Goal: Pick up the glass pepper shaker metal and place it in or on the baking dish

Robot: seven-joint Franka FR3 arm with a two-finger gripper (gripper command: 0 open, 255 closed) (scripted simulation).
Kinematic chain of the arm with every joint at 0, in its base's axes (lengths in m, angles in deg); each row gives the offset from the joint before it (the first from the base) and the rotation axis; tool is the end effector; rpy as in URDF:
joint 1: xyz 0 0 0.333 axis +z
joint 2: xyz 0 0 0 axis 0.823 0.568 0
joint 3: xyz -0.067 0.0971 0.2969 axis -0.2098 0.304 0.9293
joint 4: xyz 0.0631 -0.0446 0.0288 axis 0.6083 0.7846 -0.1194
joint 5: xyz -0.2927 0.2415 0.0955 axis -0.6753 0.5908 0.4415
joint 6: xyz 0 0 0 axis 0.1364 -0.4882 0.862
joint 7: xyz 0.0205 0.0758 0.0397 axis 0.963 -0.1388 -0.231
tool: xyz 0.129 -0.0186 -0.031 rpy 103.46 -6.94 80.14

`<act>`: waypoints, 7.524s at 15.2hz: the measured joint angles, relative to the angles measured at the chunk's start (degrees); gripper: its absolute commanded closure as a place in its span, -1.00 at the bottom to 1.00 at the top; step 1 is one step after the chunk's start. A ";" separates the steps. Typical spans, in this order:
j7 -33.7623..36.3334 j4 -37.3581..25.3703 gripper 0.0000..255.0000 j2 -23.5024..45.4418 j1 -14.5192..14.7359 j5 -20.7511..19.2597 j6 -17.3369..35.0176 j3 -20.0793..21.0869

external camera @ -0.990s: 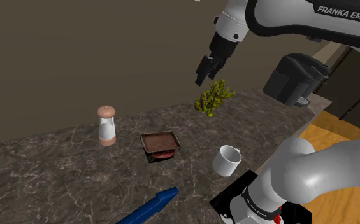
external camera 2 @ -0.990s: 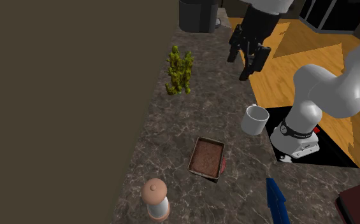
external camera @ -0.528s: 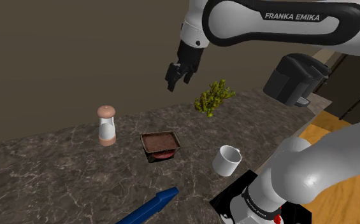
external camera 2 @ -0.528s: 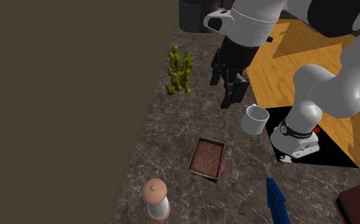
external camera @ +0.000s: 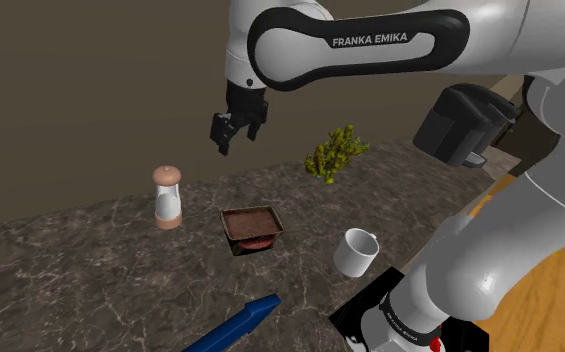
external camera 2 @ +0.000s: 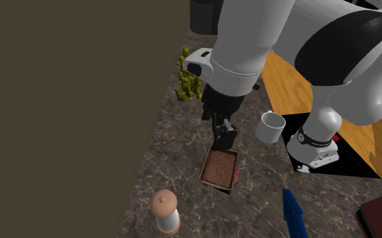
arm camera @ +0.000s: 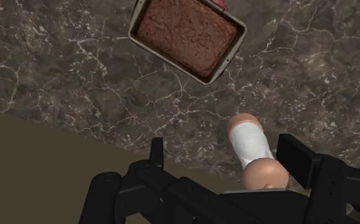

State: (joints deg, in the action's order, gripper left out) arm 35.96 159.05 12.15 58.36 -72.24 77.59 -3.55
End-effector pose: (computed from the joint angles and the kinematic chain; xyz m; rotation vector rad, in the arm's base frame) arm 0.4932 0.1585 0.5030 3.0186 0.1228 0.1667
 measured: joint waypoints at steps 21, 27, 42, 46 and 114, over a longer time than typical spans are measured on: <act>11.87 -26.83 -1.00 35.18 7.08 -13.21 0.08 3.02; 11.88 -26.26 -1.00 35.11 6.94 -13.25 0.62 2.97; 11.51 -26.95 1.00 34.55 6.89 -12.96 -0.57 3.08; 10.95 -28.84 1.00 33.83 6.99 -12.52 -3.08 3.29; -5.98 12.67 1.00 -13.65 0.14 0.58 -4.39 -2.67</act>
State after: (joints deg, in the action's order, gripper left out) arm 29.98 171.72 -1.50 58.50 -71.66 73.19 -6.22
